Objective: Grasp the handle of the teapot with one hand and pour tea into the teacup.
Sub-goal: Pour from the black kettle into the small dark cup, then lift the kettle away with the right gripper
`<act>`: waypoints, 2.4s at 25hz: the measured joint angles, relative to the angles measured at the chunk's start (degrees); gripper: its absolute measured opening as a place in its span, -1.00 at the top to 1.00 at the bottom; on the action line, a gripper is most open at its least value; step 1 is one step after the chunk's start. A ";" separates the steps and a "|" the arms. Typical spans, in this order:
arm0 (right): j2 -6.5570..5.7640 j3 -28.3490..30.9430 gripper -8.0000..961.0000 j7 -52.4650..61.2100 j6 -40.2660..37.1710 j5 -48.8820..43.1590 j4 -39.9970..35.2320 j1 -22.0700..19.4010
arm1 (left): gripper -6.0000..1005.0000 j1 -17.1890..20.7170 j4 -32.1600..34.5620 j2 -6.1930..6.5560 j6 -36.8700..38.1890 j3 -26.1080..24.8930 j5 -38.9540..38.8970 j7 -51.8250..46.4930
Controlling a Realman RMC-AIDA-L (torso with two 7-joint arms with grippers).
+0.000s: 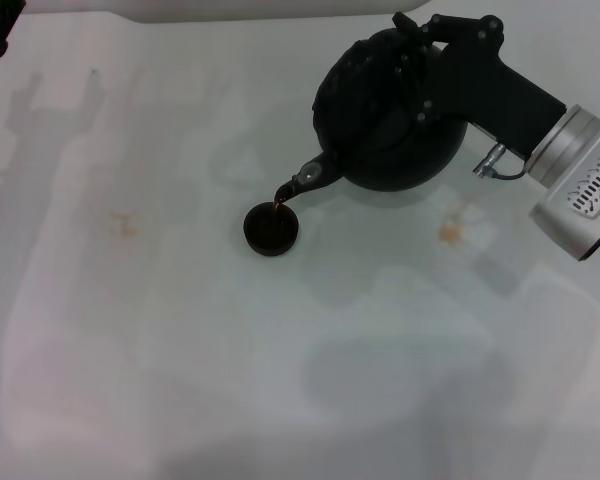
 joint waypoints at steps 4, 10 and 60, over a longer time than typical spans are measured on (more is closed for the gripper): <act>0.00 -0.02 0.70 -1.11 0.00 0.04 0.00 0.00 | -0.74 0.00 0.00 0.00 0.00 0.00 0.00 0.00; 0.00 -0.02 0.71 -2.02 0.20 0.10 0.01 0.02 | -0.74 0.00 0.00 0.00 0.00 -0.01 0.00 0.00; 0.09 0.39 0.73 -5.73 0.01 0.19 0.02 -0.08 | -0.74 0.00 -0.09 0.00 0.00 -0.08 0.00 0.00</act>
